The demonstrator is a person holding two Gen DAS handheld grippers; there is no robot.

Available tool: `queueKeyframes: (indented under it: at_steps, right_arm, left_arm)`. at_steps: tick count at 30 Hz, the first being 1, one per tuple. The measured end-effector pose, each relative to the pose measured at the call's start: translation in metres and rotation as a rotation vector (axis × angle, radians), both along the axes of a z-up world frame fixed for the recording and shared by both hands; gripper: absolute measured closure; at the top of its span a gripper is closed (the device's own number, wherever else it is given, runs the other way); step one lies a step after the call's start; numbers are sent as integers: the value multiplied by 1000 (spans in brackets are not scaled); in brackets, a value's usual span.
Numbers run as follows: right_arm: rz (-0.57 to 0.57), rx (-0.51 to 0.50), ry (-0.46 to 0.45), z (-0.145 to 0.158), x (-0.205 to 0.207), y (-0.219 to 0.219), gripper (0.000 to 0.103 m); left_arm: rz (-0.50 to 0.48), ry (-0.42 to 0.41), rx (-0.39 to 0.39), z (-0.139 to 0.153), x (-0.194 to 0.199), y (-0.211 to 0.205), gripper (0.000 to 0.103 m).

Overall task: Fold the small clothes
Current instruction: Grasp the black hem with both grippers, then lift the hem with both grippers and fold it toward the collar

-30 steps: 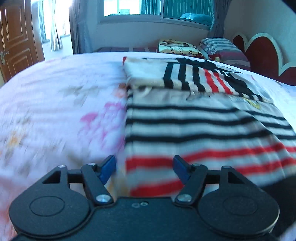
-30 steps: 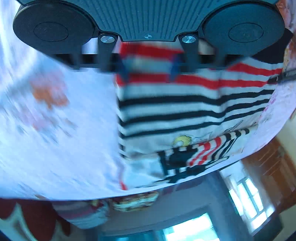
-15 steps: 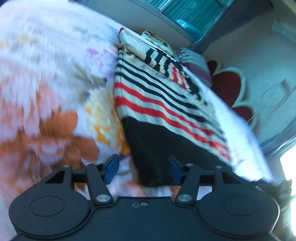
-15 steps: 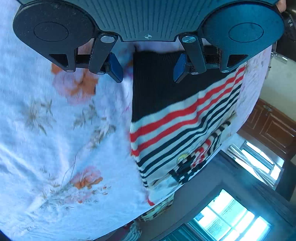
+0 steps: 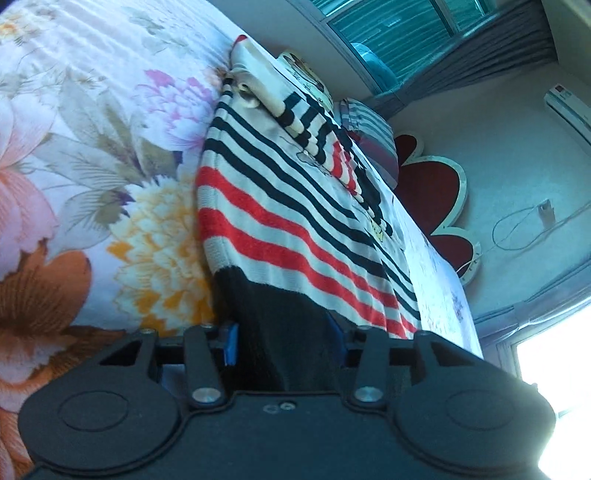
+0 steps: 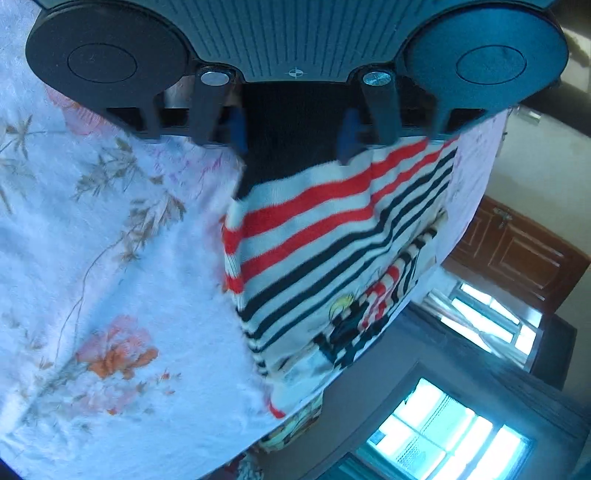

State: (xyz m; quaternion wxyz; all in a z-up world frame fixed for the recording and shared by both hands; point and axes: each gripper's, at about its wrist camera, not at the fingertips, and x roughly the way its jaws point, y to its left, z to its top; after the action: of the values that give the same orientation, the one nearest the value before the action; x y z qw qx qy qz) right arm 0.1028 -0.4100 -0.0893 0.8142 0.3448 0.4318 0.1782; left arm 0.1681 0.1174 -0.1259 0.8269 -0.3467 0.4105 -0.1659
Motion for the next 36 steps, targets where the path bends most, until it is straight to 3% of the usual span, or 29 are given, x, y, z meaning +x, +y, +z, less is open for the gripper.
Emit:
queueKeyframes:
  at_steps: [2, 7, 8, 9, 10, 13, 15, 17, 19, 20, 22, 29, 36]
  right_arm:
    - [23, 8, 12, -7, -5, 1, 79]
    - [18, 16, -1, -8, -12, 2, 79]
    - [26, 5, -1, -7, -11, 3, 79]
    - [36, -24, -12, -3, -10, 6, 100]
    - [42, -42, -32, 2, -10, 7, 99]
    - [21, 15, -135, 25, -20, -4, 99]
    - [24, 16, -189, 35, -27, -9, 99]
    - [20, 22, -175, 26, -28, -12, 99]
    - [20, -22, -57, 2, -19, -8, 99]
    - [17, -24, -10, -7, -16, -6, 99]
    - [-15, 35, -21, -6, -17, -7, 99]
    - [-43, 29, -175, 52, -3, -6, 99]
    - [-39, 11, -303, 118, 44, 6, 99]
  left_arm:
    - [-17, -3, 25, -1, -2, -5, 76]
    - [-23, -24, 63, -1, -5, -13, 75]
    - [-33, -27, 83, 1, -3, -16, 80]
    - [-35, -32, 117, 4, -2, -17, 93]
    - [-29, -45, 133, 10, -5, -12, 98]
    - [41, -170, 29, 28, -18, 5, 98]
    - [46, -197, 42, 33, -24, 9, 98]
    - [44, -140, 70, 19, -23, 9, 98]
    - [49, -39, 98, -5, -19, 7, 98]
    - [76, -40, 59, -11, -22, 9, 98]
    - [107, -38, 24, -9, -24, 11, 98]
    - [129, -135, -25, 28, -16, 17, 99]
    - [155, -243, -57, 85, 39, 14, 99]
